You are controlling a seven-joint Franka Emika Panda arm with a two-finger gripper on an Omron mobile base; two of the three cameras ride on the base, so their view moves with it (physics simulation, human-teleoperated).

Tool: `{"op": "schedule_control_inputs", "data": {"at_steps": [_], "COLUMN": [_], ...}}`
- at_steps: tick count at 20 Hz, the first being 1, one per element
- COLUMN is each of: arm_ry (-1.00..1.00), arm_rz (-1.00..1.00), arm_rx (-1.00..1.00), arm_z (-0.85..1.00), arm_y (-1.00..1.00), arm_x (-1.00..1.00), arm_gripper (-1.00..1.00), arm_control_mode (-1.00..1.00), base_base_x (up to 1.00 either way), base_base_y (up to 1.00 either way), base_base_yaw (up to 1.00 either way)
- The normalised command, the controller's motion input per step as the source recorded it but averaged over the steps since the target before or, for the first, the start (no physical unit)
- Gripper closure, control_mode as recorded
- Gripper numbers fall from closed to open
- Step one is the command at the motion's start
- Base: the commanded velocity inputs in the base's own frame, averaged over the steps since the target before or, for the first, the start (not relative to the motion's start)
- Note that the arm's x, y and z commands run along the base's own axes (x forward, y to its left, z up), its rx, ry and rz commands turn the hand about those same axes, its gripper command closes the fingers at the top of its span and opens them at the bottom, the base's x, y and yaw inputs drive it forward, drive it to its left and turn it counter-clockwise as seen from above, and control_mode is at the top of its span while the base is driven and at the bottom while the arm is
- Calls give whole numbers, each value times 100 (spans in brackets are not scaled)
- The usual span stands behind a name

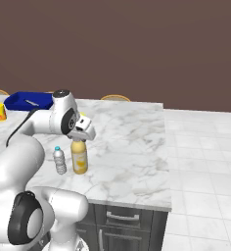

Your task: Place the drinks on the dining counter in a tight cluster.

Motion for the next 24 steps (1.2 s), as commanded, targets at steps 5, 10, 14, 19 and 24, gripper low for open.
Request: {"op": "schedule_control_inputs", "data": {"at_steps": [5,10,14,19,24], "arm_ry": [0,0,0,-2,-10], "arm_rz": [0,0,0,0,-2], "arm_rx": [-3,0,0,0,0], "arm_z": [-12,-12,-16,-7,5], "arm_y": [0,0,0,1,0], "arm_x": [9,4,-15,-22,-14], "arm_gripper": [100,100,-100,-100,-100], "arm_control_mode": [-100,-100,-100,-100,-100], "base_base_x": [0,0,0,0,0], "base_base_y": [0,0,0,0,0], "base_base_yaw": [0,0,0,0,0]}}
